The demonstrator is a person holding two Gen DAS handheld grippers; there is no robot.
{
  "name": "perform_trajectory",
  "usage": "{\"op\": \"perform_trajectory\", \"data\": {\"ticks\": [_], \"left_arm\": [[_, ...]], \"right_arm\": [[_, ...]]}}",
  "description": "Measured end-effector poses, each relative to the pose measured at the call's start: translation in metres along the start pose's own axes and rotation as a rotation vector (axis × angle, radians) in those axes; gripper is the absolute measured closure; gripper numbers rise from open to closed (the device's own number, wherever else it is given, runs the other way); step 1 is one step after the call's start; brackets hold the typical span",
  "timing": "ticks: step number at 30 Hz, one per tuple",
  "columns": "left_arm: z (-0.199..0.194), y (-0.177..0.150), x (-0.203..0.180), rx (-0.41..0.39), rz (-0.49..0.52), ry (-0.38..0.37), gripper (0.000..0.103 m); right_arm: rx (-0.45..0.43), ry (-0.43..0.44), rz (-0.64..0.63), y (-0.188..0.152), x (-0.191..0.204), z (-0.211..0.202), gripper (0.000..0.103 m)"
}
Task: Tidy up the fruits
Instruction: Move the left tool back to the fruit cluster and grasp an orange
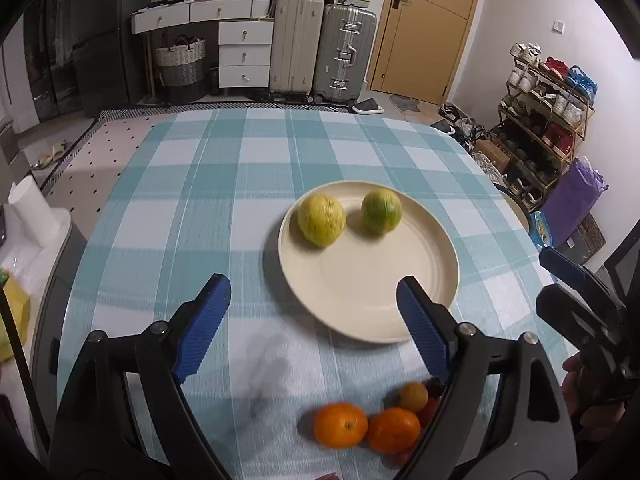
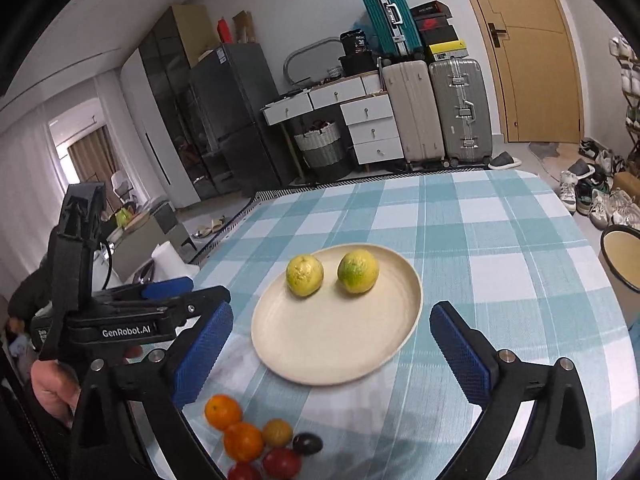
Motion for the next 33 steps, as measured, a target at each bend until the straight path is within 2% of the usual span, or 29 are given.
{"op": "perform_trajectory", "data": {"ticks": [9,12,19,33], "left_arm": [[-0.014,-0.033,0.004,-0.001,-0.012,0.021,0.011],[-0.018,-0.04,0.006,-0.016,-0.02,0.028,0.001],[-0.021,-0.061,0.012,-0.001,-0.035,0.02,0.001],[0.007,-0.096,0.02,0.106,-0.08,-0.055,0.001]], "right_arm": [[-0.011,-0.004,-0.037,-0.021,0.02,-0.017,0.0],[-0.02,-0.012,-0.049,-0.027,0.023,-0.021,0.0],[-0.017,-0.015,-0.062,-0.044,0.029,-0.029,0.0],[0.043,-0.031,-0.04,-0.073,0.026,-0.026,0.0]]}}
Point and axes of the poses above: each gripper's, at about its wrist camera, not at the fingertips, and z roughly the way its jaws point, x to its left, y to its top, the point moved 2 cm from there along z, roughly the way its jaws point, and after that the axes turned 5 degrees about y, right-handed, at the moved point
